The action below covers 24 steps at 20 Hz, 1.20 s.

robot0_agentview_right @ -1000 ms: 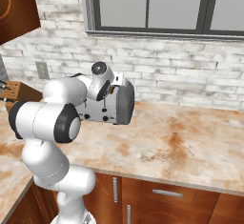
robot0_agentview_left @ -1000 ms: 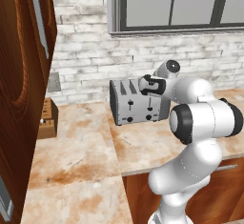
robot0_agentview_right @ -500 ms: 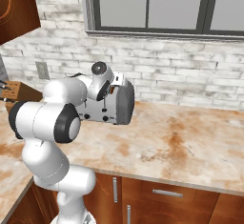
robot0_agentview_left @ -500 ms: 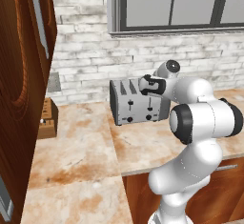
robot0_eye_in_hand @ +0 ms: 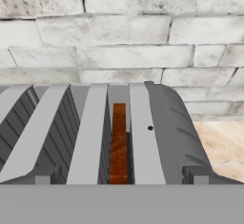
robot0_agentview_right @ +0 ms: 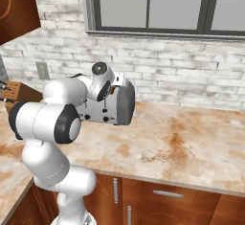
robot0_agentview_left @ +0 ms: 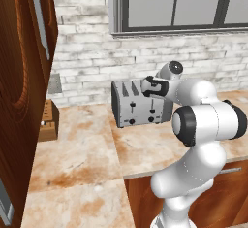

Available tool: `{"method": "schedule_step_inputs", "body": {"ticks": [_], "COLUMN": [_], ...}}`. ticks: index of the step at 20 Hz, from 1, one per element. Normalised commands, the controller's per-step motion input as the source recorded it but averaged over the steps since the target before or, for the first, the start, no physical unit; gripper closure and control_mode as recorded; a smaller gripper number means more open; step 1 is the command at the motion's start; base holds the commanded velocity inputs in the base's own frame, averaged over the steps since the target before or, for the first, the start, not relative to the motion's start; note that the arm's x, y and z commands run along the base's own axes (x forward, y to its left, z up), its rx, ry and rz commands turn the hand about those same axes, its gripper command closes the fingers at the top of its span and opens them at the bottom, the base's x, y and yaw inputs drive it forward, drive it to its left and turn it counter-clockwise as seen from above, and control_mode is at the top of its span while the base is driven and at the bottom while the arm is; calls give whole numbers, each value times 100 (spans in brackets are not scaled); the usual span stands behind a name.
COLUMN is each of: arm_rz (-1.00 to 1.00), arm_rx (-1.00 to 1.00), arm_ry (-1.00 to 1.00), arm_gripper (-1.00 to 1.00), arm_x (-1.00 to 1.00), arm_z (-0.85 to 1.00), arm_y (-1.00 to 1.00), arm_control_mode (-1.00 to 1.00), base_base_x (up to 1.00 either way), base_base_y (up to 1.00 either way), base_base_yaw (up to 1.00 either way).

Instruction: Start the toaster. Once the lever pops up, take the bread to the plate on the dining counter.

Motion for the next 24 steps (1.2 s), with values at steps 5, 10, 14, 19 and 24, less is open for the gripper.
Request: {"method": "schedule_step_inputs", "body": {"ticks": [5,10,14,19,24], "arm_rz": [0,0,0,0,0], "arm_rx": [0,0,0,0,0], "arm_ry": [0,0,0,0,0], "arm_gripper": [-100,-100,-100,-100,-100], "arm_x": [0,0,0,0,0], "arm_z": [0,0,0,0,0], "arm_y": [0,0,0,0,0], "arm_control_mode": [-100,-100,-100,-100,-100], "base_base_x": [0,0,0,0,0], "base_base_y": [0,0,0,0,0], "base_base_yaw": [0,0,0,0,0]}}
